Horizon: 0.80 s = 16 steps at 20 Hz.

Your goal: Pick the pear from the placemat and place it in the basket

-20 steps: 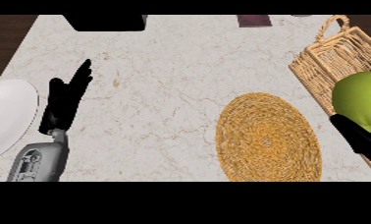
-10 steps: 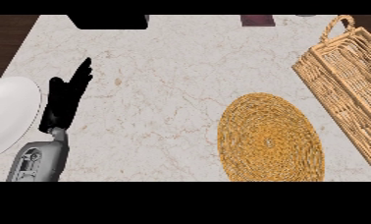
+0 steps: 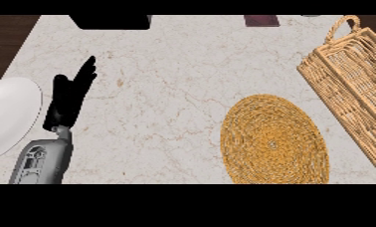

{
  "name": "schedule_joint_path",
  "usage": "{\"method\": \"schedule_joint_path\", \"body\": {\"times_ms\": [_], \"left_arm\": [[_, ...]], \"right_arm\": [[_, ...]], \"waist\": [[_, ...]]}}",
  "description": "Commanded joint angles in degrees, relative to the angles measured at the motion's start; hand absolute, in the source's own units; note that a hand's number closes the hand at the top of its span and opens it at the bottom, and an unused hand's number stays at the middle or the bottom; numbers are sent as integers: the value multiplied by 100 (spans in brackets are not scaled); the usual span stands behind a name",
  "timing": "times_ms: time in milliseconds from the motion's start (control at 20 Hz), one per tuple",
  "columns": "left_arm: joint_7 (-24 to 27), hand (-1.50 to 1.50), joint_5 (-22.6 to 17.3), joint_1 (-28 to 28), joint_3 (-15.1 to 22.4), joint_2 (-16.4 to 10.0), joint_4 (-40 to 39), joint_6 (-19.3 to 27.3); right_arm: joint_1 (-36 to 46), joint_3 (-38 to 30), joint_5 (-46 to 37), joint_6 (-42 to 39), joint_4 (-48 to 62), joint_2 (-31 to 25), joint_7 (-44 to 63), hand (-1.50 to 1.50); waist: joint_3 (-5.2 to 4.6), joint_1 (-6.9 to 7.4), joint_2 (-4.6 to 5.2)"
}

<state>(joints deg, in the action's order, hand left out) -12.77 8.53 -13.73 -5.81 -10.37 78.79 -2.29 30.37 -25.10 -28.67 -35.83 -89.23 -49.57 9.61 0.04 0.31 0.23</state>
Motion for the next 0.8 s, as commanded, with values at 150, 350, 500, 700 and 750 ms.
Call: {"method": "schedule_joint_path", "body": {"times_ms": [150,350,500,700,750], "left_arm": [[-119,0,50,355,133,-16,475,-105],[-93,0,57,-233,-50,-41,-175,-10],[39,0,20,30,26,52,-24,-49],[-208,0,18,120,51,54,296,-37],[-23,0,53,327,88,129,304,11]], "right_arm": [[-282,216,-490,783,1302,-30,-1493,150],[-27,554,-841,1141,2030,-41,-1971,150],[-26,405,-742,1306,2841,49,-2410,150],[138,279,-443,868,3066,391,-1599,-150],[154,288,-335,925,2819,691,-1368,-150]], "waist": [[0,34,-15],[-3,13,-5],[1,54,10],[-2,35,-8],[-4,20,-19]]}}
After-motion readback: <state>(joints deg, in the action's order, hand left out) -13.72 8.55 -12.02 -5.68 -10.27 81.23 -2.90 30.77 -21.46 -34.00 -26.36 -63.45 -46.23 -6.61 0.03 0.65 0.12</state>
